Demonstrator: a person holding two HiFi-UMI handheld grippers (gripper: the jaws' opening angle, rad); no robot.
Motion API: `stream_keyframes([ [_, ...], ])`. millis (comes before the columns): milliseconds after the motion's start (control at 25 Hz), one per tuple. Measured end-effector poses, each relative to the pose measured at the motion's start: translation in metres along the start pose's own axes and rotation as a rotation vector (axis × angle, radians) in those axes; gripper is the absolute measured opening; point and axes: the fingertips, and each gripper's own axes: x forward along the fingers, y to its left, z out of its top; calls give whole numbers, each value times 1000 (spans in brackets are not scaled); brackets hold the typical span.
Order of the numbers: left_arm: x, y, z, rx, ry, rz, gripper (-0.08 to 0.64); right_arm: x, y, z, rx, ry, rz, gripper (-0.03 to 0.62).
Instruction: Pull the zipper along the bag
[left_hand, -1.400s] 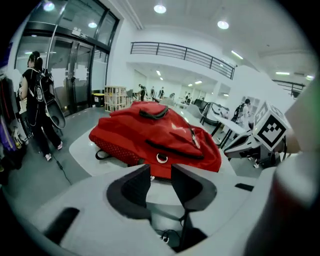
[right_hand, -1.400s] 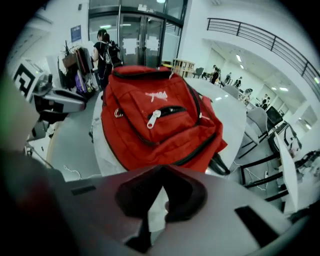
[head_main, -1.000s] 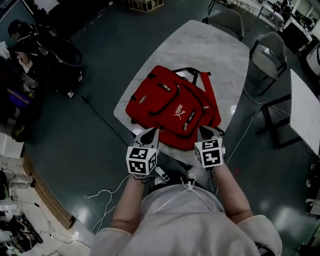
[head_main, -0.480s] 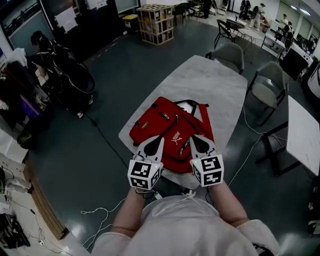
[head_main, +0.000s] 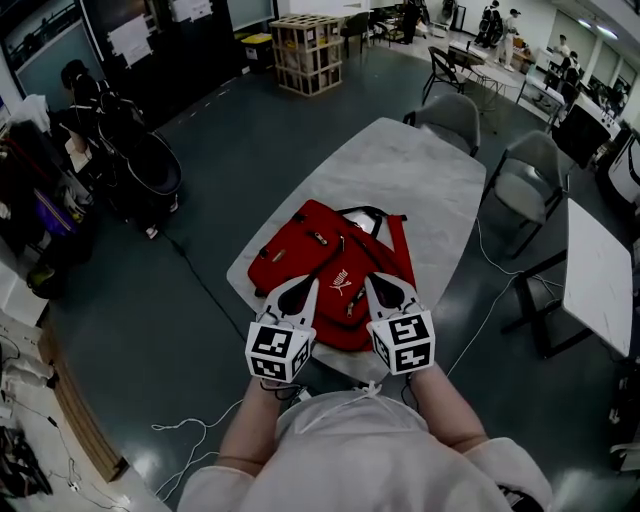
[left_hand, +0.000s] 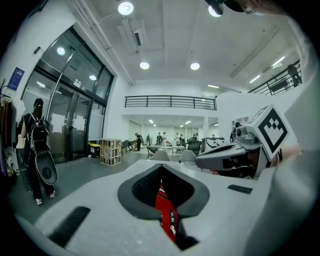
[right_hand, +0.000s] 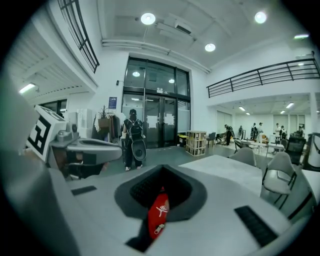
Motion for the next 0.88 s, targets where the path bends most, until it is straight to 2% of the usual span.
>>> stream_keyframes([
  [320,-1,5,-1,12,-12,13,20,4,3,-1,-22,3,-1,26],
  [520,-3,9,3,8,-7,16,20,0,9,13,6,-17,15,26],
  [880,-4,13,16,-49,-44,-16,20,6,19,18,-18,-10,24,26],
])
